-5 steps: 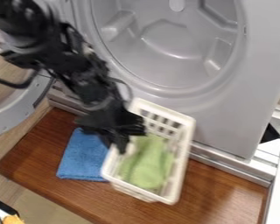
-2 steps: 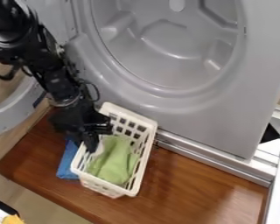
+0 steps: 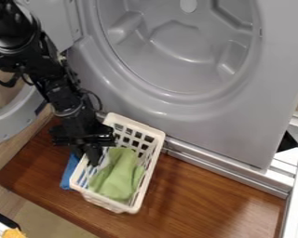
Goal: Lay the laundry basket on top of the blue towel
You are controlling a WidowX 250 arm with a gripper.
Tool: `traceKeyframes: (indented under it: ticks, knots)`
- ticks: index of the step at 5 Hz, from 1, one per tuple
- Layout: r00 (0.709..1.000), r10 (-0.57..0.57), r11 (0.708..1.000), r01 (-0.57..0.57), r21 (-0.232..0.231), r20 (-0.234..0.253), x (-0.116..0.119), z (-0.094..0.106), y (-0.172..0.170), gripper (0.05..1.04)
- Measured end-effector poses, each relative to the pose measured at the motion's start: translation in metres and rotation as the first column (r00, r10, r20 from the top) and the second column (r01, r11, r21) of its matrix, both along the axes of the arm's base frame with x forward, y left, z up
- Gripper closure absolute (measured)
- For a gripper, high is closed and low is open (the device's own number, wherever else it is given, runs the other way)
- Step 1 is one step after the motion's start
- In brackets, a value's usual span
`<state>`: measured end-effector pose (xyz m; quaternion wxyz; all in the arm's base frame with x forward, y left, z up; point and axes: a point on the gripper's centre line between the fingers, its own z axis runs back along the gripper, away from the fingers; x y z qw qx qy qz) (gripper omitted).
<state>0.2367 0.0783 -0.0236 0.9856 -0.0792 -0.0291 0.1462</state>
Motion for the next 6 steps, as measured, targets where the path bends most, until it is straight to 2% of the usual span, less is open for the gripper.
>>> traceKeyframes:
  ticks: [2,3,4,6]
  knots:
    - [1.0,0.003,1.0,-0.003,0.012,-0.022,0.0,0.0,-0.006,0.168]
    - [1.0,-0.003,1.0,0.003,0.029,-0.002,0.003,0.011,-0.007,0.078]
    - [0.999,-0.016,0.998,0.014,0.068,0.033,0.006,0.03,-0.011,0.083]
    - [0.986,-0.063,0.989,0.042,0.139,0.154,0.006,0.077,-0.019,0.083]
